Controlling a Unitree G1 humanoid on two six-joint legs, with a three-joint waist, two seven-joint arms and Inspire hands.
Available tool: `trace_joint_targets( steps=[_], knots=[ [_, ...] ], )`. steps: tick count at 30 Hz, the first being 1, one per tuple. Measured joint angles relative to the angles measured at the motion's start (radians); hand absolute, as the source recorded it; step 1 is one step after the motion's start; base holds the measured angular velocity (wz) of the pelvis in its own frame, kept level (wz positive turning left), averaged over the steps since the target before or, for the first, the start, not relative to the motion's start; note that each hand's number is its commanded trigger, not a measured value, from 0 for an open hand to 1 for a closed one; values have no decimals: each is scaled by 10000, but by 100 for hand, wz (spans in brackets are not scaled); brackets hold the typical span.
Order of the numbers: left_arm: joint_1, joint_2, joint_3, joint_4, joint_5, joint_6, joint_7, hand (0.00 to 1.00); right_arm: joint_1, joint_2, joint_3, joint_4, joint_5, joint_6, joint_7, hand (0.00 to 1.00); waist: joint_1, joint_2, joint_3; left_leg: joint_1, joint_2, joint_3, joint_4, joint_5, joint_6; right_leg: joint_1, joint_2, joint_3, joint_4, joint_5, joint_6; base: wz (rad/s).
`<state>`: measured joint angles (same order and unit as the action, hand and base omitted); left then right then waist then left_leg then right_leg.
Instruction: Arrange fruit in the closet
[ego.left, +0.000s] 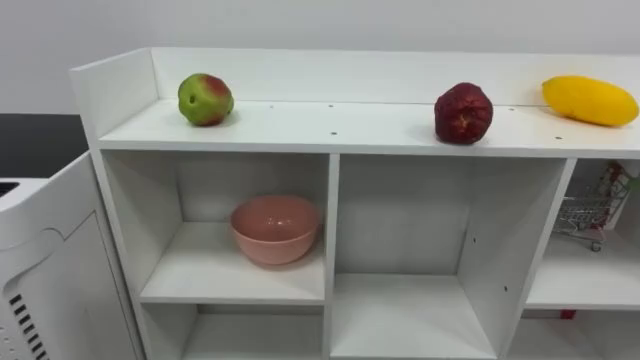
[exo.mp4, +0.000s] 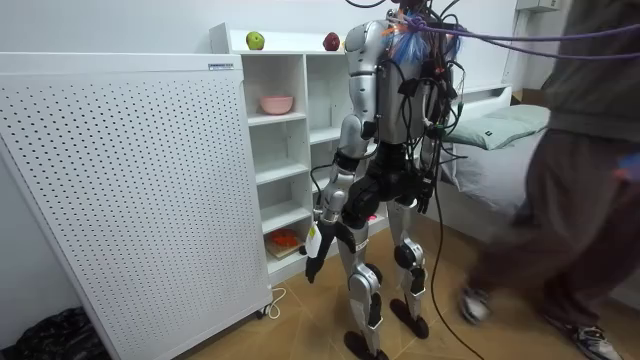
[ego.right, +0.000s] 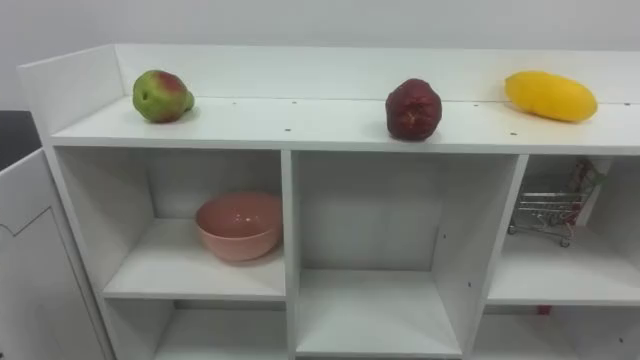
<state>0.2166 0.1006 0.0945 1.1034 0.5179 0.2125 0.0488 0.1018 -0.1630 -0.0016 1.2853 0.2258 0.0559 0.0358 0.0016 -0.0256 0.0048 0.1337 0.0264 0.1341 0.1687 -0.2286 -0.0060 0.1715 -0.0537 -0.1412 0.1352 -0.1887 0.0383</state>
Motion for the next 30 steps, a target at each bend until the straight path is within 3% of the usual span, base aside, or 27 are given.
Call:
trace_joint_targets(
  steps=[10,22,28,30],
  knots=[
    [-60,1,-6,-6,-26,-8,8,0,-4,2,87,-21,-2,-7,-97,0,5,-30,-8,4,2,38,11,0,0,3,2,22,1,0,0,0],
    [-73,-4,49,-66,-17,-377,162,0,-3,93,-301,-254,706,-11,-1257,0,6,165,-18,-8,6,32,37,0,0,8,5,24,11,0,-1,0],
    [-222,14,502,-70,-50,-933,520,0,-243,128,-1731,-3057,1001,-55,-2257,0,-132,155,-11,6,-14,40,12,5,2,4,-13,19,23,0,1,-1],
    [-225,35,493,-69,-48,-1014,596,0,-265,138,-1860,-5520,848,-139,-2835,0,-191,133,-3,-80,-15,94,62,8,3,-134,-17,74,26,-1,1,-9]
  ],
)
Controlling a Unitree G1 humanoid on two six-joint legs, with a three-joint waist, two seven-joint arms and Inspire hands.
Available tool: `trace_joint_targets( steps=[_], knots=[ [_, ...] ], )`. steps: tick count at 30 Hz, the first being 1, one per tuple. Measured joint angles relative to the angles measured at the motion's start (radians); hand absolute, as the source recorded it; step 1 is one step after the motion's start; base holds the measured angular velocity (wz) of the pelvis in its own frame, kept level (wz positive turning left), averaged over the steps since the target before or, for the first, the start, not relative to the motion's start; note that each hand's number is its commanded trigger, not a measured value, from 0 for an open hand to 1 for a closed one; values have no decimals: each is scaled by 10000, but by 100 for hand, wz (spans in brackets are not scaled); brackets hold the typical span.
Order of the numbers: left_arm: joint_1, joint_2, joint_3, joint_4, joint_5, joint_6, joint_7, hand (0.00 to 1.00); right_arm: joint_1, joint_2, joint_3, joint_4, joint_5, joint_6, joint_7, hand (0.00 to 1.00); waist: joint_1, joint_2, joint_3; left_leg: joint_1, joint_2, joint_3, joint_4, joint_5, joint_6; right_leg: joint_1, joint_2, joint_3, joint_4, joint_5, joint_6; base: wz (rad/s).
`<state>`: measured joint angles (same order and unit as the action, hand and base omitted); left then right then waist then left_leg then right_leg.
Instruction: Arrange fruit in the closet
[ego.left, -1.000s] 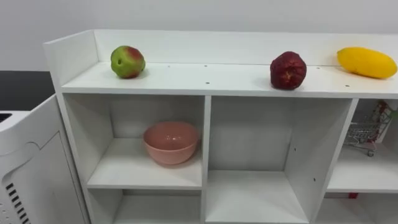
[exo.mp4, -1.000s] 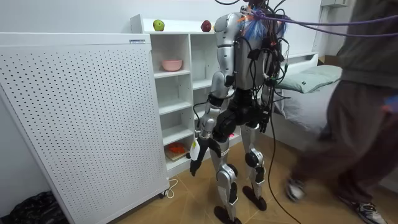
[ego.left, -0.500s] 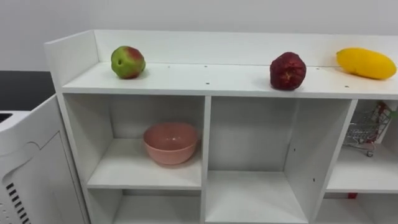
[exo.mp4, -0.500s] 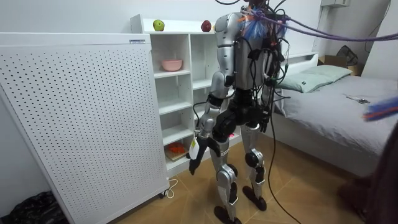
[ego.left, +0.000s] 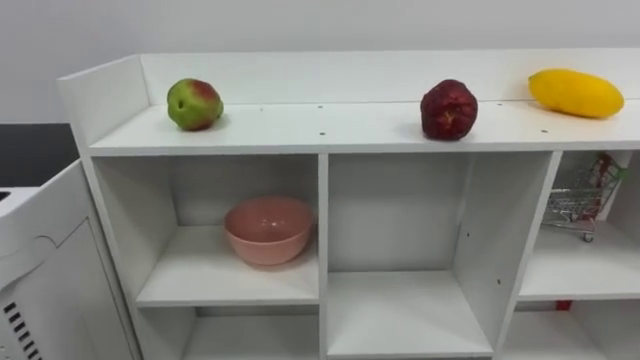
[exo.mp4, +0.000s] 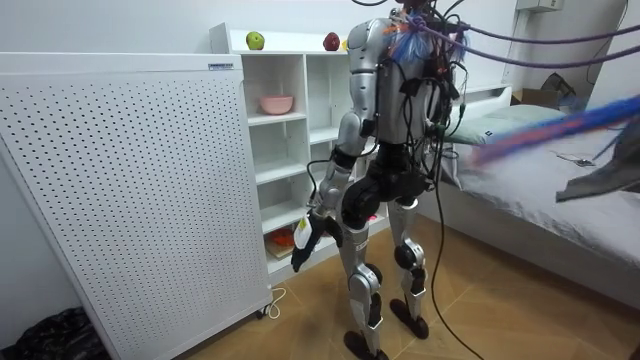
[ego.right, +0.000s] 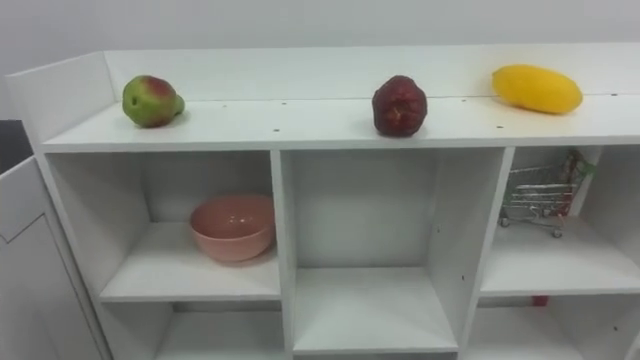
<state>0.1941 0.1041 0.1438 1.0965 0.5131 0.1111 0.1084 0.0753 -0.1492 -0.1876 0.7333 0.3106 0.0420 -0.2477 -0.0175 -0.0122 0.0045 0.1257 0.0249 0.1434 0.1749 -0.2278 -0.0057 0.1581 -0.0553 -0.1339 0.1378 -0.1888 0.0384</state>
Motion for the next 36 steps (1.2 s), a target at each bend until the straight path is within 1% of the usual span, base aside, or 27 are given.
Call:
trace_joint_targets(
  steps=[1,2,3,4,5,6,7,8,10,11,12,14,16,18,20,21,22,23,26,28,30,32,34,36],
  knots=[
    [-6,2,-1,-9,3,-12,19,0,-68,0,4,-497,-55,-121,-129,0,-6,-19,10,-18,1,31,6,0,0,-15,2,24,-7,0,0,-8],
    [-17,10,-18,-17,16,-23,109,0,-272,3,6,-1231,-125,-321,-419,0,-27,-77,25,-31,2,55,10,0,0,-33,6,34,-20,0,0,0],
    [-33,19,-37,-52,9,-40,152,0,-276,5,19,-2204,-332,-352,-713,0,-19,-123,23,-29,2,47,2,-1,0,-79,6,15,-27,-1,1,0],
    [-20,20,-37,-59,6,-49,179,0,-281,11,28,-2660,-462,-387,-825,0,8,-126,-1,-29,2,48,-4,-2,0,-119,6,16,-18,-1,2,0],
    [-3,27,-60,-72,4,-59,222,0,-280,16,81,-3588,-542,-413,-1071,0,48,-135,-12,-45,1,70,-31,-2,0,-173,9,41,-12,-1,2,-5],
    [17,53,-124,-73,4,-60,340,0,-293,20,118,-4360,-742,-464,-1283,0,61,-196,9,-74,2,75,-26,-1,0,-216,12,68,14,0,1,-5],
    [92,54,-121,-90,4,-60,380,0,-299,18,102,-4722,-819,-458,-1382,0,69,-225,6,-91,2,74,-27,1,0,-235,13,82,35,0,1,-6],
    [222,50,-142,-211,6,-90,388,0,-290,13,82,-5539,-905,-463,-1650,0,104,-242,15,-111,4,78,-31,1,0,-312,14,116,84,0,1,-12],
    [360,85,-277,-235,6,-133,389,0,-357,4,86,-6619,-1269,-907,-2066,0,216,-248,7,-85,4,77,-40,1,1,-329,18,186,142,3,0,-16],
    [386,103,-318,-212,7,-169,386,0,-425,3,90,-6768,-1321,-1008,-2138,0,224,-253,4,-80,3,78,-45,1,1,-331,18,174,143,5,-1,-10],
    [444,120,-344,-180,12,-268,386,0,-586,-18,88,-6994,-1679,-1110,-2267,0,220,-254,2,-82,1,79,-61,1,1,-359,17,195,141,5,-1,-5],
    [453,123,-426,-183,9,-371,387,0,-821,-57,89,-7345,-2074,-1187,-2324,0,226,-218,7,-86,1,78,-66,1,1,-372,18,206,138,5,-1,-2],
    [463,118,-481,-192,7,-466,388,0,-1002,-79,88,-7629,-2370,-1247,-2328,0,222,-173,-18,-86,4,79,-65,1,1,-385,20,204,133,5,0,-4],
    [476,67,-487,-242,6,-516,388,0,-1087,-113,130,-8037,-2421,-1371,-2282,0,282,-86,-73,-76,7,67,-66,2,1,-371,24,207,132,5,0,0],
    [478,66,-495,-264,7,-520,387,0,-1153,-114,221,-8333,-2420,-1372,-2227,0,316,-46,-94,-61,10,10,-67,3,1,-370,27,214,140,4,0,-2],
    [450,73,-495,-274,12,-525,386,0,-1280,-122,258,-8544,-2416,-1370,-2170,0,334,-33,-97,-87,9,-101,-69,3,1,-400,31,218,143,4,0,-6],
    [421,75,-496,-268,11,-525,386,0,-1413,-132,289,-8639,-2414,-1370,-2155,0,334,-29,-90,-98,9,-107,-69,3,1,-413,33,221,142,4,0,-5],
    [377,78,-501,-269,11,-527,382,0,-1688,-198,328,-8788,-2404,-1371,-2114,0,331,-43,-53,-108,10,-108,-70,3,1,-429,36,220,140,4,0,0],
    [355,78,-521,-236,3,-603,383,0,-2300,-477,417,-8985,-2361,-1379,-2060,0,333,-143,-2,-95,10,-138,-74,3,1,-384,39,193,135,4,0,5],
    [332,84,-533,-152,2,-654,384,0,-2610,-524,426,-9091,-2358,-1400,-2067,0,380,-223,-14,-93,9,-140,-75,3,1,-376,38,174,140,4,0,3],
    [329,105,-695,-150,-2,-672,381,0,-3196,-526,435,-9122,-2277,-1413,-2054,0,392,-302,-7,-99,8,-166,-70,3,1,-376,36,120,137,5,0,0],
    [340,116,-689,-152,13,-674,357,0,-3479,-528,430,-9155,-2280,-1470,-1965,0,471,-341,-28,-108,9,-193,-60,3,1,-365,34,28,137,5,0,5],
    [338,119,-688,-157,35,-674,344,0,-3632,-527,482,-9238,-2296,-1523,-1857,0,547,-366,-51,-111,10,-239,-51,3,1,-342,30,-71,143,5,-1,6],
    [337,117,-689,-168,70,-667,326,0,-3664,-526,543,-9507,-2277,-1523,-1703,0,630,-368,-52,-126,10,-324,0,3,1,-312,30,-82,157,9,-6,5]
  ],
)
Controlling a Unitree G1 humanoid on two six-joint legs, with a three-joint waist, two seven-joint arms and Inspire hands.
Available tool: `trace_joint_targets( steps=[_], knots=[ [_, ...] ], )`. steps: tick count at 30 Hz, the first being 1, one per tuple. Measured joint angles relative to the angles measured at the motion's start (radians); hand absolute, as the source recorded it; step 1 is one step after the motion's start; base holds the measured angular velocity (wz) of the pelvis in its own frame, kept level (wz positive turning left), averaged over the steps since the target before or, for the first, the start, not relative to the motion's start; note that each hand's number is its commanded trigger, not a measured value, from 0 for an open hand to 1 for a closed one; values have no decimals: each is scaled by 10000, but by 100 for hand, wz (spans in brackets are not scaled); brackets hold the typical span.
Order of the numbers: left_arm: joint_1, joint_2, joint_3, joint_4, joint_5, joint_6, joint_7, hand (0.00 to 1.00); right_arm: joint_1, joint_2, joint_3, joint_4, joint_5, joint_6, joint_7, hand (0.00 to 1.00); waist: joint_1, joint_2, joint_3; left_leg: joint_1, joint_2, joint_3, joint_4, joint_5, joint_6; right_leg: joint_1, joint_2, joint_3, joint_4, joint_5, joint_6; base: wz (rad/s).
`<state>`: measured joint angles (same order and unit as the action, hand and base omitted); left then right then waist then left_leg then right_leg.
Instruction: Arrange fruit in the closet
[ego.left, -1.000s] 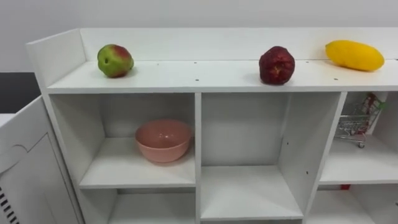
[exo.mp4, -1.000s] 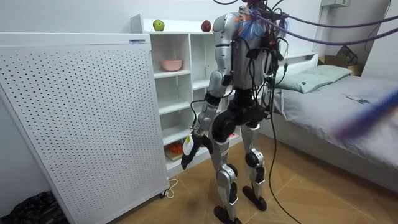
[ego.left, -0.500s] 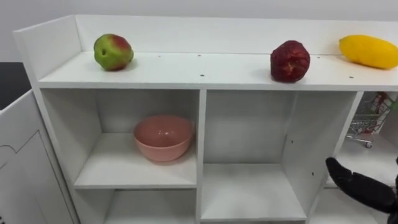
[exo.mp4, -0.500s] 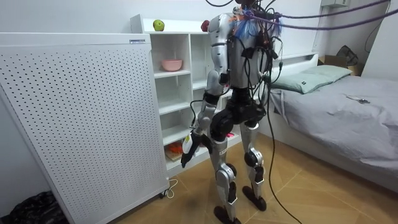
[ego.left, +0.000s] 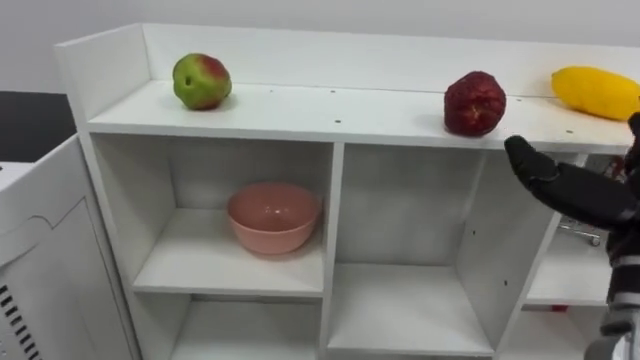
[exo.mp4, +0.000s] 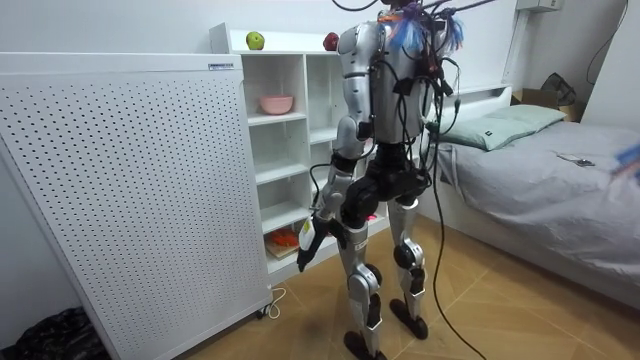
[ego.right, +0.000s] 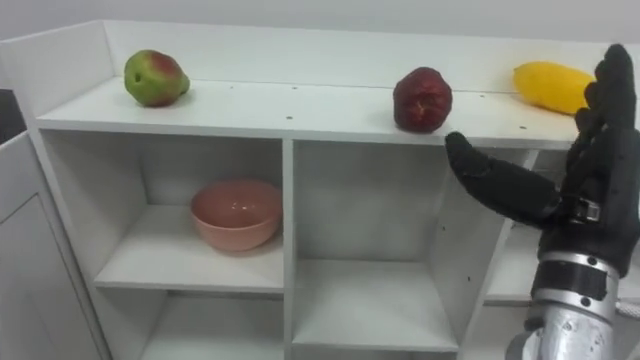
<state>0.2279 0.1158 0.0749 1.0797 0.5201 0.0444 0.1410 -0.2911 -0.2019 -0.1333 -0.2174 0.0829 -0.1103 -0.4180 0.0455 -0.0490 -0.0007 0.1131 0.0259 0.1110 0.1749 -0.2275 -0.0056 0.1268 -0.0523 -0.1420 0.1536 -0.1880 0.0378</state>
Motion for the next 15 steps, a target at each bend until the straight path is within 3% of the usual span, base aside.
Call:
trace_joint_targets(
  steps=[11,15],
  knots=[
    [-29,-14,-46,0,215,67,-241,0,-134,-5,32,-57,-22,-4,276,0,178,-7,0,-173,4,-274,148,27,-12,8,-15,-319,160,6,-11,7],
    [-110,2,-74,13,220,66,-252,0,-659,-146,40,205,-35,-5,127,0,235,-51,35,-160,-2,-275,145,29,-9,11,-16,-282,165,6,-10,0]
  ],
)
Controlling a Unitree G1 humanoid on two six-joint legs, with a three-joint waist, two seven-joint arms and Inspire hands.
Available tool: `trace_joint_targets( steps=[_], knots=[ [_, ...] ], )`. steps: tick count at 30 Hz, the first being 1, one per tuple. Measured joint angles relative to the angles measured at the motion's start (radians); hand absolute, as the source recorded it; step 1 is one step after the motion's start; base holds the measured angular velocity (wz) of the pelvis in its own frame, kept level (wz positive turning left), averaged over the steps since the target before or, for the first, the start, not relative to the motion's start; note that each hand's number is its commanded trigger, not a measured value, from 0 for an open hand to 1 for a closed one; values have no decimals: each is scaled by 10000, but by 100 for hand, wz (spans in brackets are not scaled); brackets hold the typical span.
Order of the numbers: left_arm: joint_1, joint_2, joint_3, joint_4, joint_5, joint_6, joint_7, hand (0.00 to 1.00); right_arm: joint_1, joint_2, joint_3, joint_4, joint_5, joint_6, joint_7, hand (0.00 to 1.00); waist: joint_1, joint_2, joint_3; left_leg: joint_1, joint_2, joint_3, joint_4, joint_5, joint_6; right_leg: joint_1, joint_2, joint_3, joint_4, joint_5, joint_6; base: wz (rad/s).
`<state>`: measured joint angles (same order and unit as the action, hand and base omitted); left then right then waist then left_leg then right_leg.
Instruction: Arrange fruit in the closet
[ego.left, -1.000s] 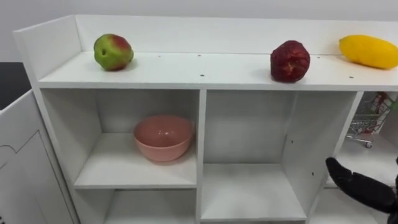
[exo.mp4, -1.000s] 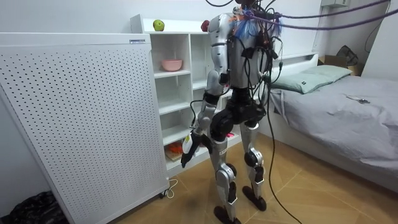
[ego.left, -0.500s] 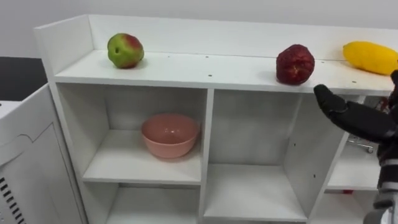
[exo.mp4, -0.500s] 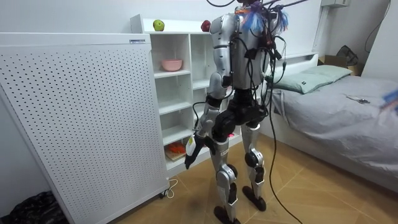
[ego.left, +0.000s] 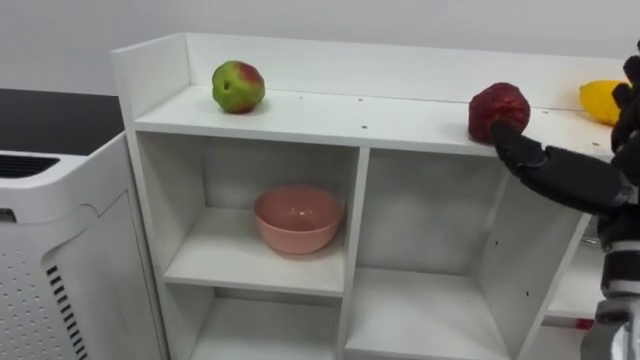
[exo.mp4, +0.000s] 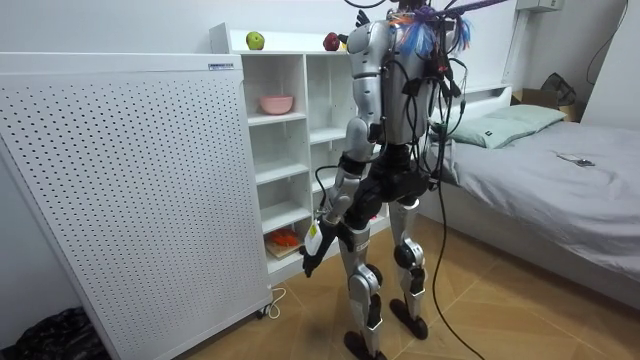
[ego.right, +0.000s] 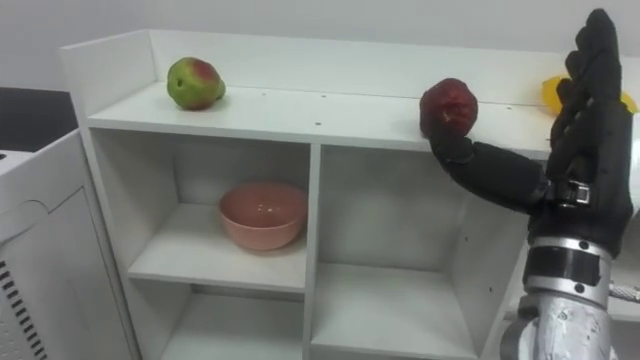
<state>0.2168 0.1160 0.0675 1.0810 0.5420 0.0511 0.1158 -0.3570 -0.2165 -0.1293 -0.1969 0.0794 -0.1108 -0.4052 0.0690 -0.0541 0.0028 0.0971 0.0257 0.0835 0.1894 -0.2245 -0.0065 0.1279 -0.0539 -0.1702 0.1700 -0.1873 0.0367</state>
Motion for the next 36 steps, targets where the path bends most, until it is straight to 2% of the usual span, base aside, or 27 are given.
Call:
trace_joint_targets(
  steps=[3,8,11,14,17,22,26,31,33,36],
  knots=[
    [-76,37,-142,0,1,6,6,0,-356,-254,1,176,61,-2,-128,0,85,-81,19,4,-5,-25,8,2,3,4,-2,8,-1,0,0,0],
    [-112,122,-145,-8,182,83,6,0,-1177,-353,9,1203,237,-8,-221,0,181,-150,54,-16,-6,-51,81,3,3,44,-2,9,-2,1,-1,2],
    [-99,129,-146,-7,189,126,7,0,-1252,-443,127,1619,481,-5,-232,0,213,-177,66,-73,-6,-90,76,2,2,44,-2,-37,-1,1,-1,7],
    [-87,180,-145,-112,191,153,-33,0,-1266,-707,300,1978,844,52,-150,0,205,-209,48,-190,-12,-177,104,10,-5,-7,-8,-110,-1,1,-2,8],
    [-82,224,-123,-264,204,153,-197,0,-1287,-761,313,1988,898,171,16,0,242,-219,46,-202,-12,-195,103,26,-9,-45,-7,-157,-1,1,-1,2],
    [-166,286,-113,-608,217,155,-308,0,-1464,-1434,700,2332,1264,180,494,0,363,-308,28,-214,-12,-210,100,34,-6,-84,-15,-247,-12,1,-1,0],
    [-154,365,-111,-931,215,190,-416,0,-1648,-1487,801,2746,1232,412,1004,0,486,-363,24,-204,-16,-305,100,37,-6,-69,-19,-375,-14,1,-2,5],
    [-86,369,-68,-952,198,496,-454,0,-2322,-1503,891,3705,1116,550,1369,0,490,-444,-13,-197,-15,-349,104,38,-9,-35,-24,-537,-26,1,-2,2],
    [-3,389,-18,-936,195,604,-587,0,-2593,-1621,887,4262,1117,620,1471,0,486,-547,-38,-166,-15,-367,118,38,-9,25,-24,-548,-30,1,-2,3],
    [-1,412,-7,-918,188,665,-717,0,-2717,-1777,888,4510,1130,706,1670,0,494,-669,-13,-240,-14,-378,176,38,-10,-15,-25,-564,-30,2,-4,0]
  ],
)
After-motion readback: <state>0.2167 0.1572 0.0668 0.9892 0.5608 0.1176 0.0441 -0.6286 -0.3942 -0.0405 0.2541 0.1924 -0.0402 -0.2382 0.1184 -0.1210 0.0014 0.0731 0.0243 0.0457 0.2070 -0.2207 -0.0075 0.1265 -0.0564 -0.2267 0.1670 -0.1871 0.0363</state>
